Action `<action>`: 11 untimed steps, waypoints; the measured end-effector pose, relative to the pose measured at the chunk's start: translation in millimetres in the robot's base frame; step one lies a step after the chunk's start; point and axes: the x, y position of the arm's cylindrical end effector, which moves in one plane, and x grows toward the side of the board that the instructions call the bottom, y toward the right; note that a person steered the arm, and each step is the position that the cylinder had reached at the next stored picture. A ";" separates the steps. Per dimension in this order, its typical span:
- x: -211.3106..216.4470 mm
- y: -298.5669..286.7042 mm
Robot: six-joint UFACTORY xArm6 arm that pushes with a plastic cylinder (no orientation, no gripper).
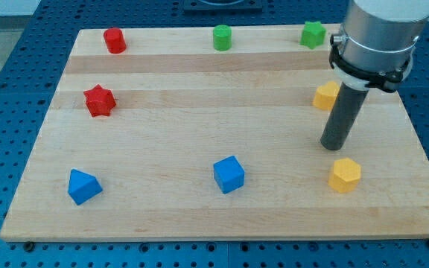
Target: Move your arm towards top right
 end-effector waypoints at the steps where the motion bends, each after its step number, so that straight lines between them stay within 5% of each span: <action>1: -1.0 0.0; 4: -25.7 -85.6; 6: -83.1 -118.9; 8: -135.0 -84.4; 11: -201.8 50.3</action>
